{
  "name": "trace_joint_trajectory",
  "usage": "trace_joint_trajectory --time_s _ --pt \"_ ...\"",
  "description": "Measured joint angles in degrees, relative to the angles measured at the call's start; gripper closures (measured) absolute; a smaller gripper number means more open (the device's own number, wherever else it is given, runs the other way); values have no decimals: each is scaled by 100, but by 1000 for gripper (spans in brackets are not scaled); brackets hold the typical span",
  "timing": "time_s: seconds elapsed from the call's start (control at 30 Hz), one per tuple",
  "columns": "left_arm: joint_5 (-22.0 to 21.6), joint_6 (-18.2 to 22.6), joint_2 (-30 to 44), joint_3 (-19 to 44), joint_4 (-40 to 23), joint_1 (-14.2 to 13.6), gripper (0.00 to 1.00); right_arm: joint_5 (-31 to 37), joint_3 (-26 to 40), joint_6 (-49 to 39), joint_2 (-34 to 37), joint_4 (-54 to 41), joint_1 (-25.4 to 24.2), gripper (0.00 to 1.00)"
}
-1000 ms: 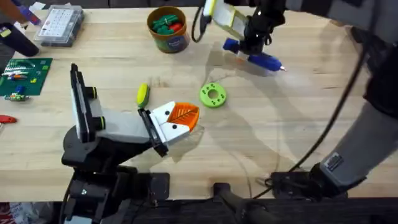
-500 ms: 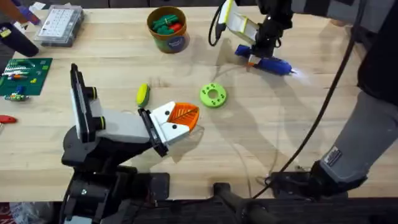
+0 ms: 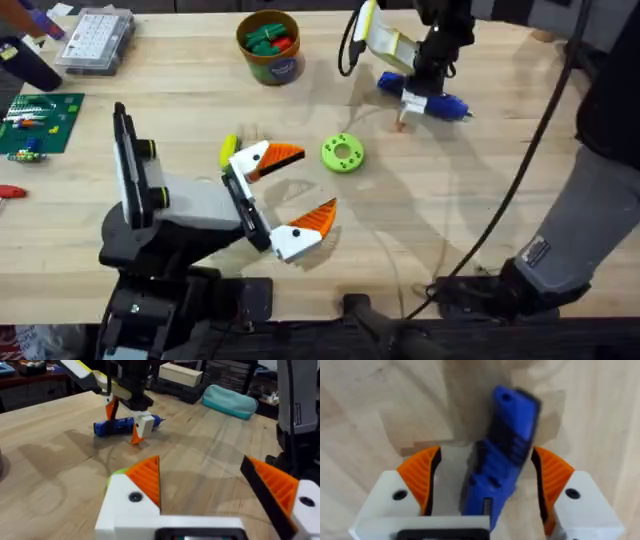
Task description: Pick up the gripper from the table and insert it into the empty holder that is missing its gripper. Then pick up a screw, insert it into the mounting hole, and use the screwdriver to tighten it. Finally, clean up the table by picking up the vegetable and placing it into the bucket.
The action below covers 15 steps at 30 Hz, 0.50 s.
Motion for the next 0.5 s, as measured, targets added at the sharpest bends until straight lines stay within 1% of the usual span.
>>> trace_joint_trajectory --time_s 0.13,0.23,0.4,0.5 --pt "0 0 0 0 0 0 14 -94 4 2 -12 -382 53 6" --pt "0 0 0 0 0 0 13 -130 7 144 -146 -609 196 6" --pt "0 0 0 0 0 0 13 -185 73 885 -777 -664 500 7" --pt "0 0 0 0 0 0 13 -230 146 1216 -1215 -851 622 6"
